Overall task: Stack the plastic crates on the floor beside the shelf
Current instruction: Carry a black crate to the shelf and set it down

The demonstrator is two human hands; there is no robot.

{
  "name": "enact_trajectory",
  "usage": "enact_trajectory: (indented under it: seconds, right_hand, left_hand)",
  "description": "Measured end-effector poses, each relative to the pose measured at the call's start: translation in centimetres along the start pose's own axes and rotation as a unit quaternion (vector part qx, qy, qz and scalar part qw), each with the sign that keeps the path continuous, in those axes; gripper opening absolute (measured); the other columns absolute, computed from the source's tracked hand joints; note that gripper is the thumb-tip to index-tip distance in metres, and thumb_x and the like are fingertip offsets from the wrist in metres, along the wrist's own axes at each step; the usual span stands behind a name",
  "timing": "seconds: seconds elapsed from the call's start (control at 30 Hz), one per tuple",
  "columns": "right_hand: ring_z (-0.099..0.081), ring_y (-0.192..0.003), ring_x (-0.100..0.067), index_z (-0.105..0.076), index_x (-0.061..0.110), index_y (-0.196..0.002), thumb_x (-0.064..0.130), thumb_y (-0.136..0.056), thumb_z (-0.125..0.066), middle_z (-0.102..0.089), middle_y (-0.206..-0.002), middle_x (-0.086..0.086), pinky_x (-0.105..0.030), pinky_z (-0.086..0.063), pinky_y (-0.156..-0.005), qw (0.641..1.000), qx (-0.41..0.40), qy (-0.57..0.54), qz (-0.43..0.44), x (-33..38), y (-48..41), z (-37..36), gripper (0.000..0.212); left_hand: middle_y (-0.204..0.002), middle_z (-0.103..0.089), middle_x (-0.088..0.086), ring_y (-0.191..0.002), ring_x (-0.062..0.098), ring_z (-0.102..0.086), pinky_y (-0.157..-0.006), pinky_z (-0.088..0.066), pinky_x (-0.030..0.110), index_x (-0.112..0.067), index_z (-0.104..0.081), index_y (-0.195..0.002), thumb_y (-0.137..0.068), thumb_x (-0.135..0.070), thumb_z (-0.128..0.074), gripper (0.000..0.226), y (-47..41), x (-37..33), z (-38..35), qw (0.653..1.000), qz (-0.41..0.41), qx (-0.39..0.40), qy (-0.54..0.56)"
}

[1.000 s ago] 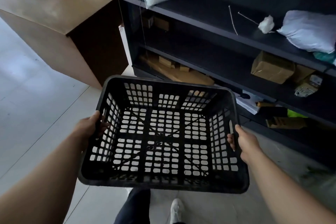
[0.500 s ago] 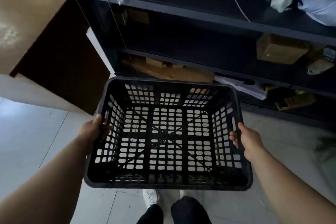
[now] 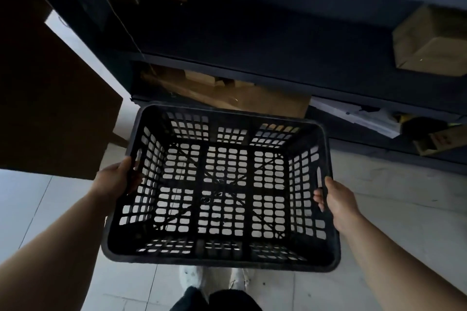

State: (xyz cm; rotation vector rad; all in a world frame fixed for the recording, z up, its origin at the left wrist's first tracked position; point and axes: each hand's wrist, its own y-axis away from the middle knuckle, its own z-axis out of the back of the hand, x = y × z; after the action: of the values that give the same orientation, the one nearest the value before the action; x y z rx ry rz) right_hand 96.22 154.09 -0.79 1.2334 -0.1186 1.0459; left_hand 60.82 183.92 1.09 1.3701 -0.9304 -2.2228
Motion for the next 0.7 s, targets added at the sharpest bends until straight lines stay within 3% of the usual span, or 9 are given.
enact_trajectory:
  seconds: [0.2, 0.33, 0.47, 0.63, 0.7]
  right_hand:
    - [-0.055, -0.063, -0.018, -0.058, 0.009, -0.109, 0.033, -0.099, -0.042, -0.061, -0.075, -0.007, -0.029, -0.041, -0.053, 1.0, -0.011, -0.001, 0.0, -2.2, -7.7, -4.2, 0.03]
    - [-0.055, -0.059, -0.017, -0.059, 0.008, -0.108, 0.034, -0.098, -0.044, -0.063, -0.075, -0.007, -0.028, -0.04, -0.049, 1.0, -0.023, -0.003, 0.0, -4.3, -12.2, -6.5, 0.032]
    - [-0.054, -0.059, -0.017, -0.059, 0.01, -0.106, 0.034, -0.098, -0.044, -0.063, -0.076, -0.007, -0.029, -0.04, -0.051, 0.999, -0.037, -0.015, 0.0, -6.0, -15.6, -8.6, 0.029]
    - [-0.054, -0.061, -0.017, -0.059, 0.014, -0.1, 0.033, -0.098, -0.044, -0.063, -0.077, -0.007, -0.028, -0.04, -0.052, 0.998, -0.057, -0.027, -0.006, -7.8, -18.4, -10.8, 0.025]
    - [-0.054, -0.062, -0.018, -0.059, 0.014, -0.1, 0.033, -0.098, -0.044, -0.063, -0.077, -0.007, -0.027, -0.039, -0.051, 0.997, -0.066, -0.029, -0.009, -8.4, -19.3, -11.4, 0.024]
  left_hand:
    - [-0.076, -0.064, 0.011, -0.05, 0.015, -0.057, -0.047, -0.046, 0.024, -0.011, -0.063, -0.096, -0.096, -0.043, -0.046, 0.036, -8.7, 1.8, -4.9, 0.999, -0.029, 0.005, -0.04]
    - [-0.08, -0.064, 0.012, -0.064, 0.021, -0.056, -0.052, -0.047, 0.025, -0.01, -0.061, -0.101, -0.098, -0.041, -0.041, 0.037, -14.2, 3.4, -7.4, 0.998, -0.033, 0.023, -0.045]
    - [-0.08, -0.065, 0.011, -0.06, 0.019, -0.055, -0.045, -0.045, 0.019, -0.014, -0.061, -0.093, -0.097, -0.042, -0.042, 0.034, -19.0, 5.0, -9.3, 0.997, -0.036, 0.035, -0.055]
    - [-0.077, -0.062, 0.012, -0.063, 0.022, -0.053, -0.047, -0.042, 0.02, -0.017, -0.06, -0.083, -0.099, -0.038, -0.04, 0.033, -22.0, 6.3, -11.6, 0.997, -0.05, 0.044, -0.045]
    - [-0.078, -0.062, 0.012, -0.065, 0.022, -0.053, -0.055, -0.041, 0.025, -0.016, -0.059, -0.084, -0.1, -0.036, -0.039, 0.033, -22.8, 6.6, -12.3, 0.997, -0.051, 0.047, -0.046]
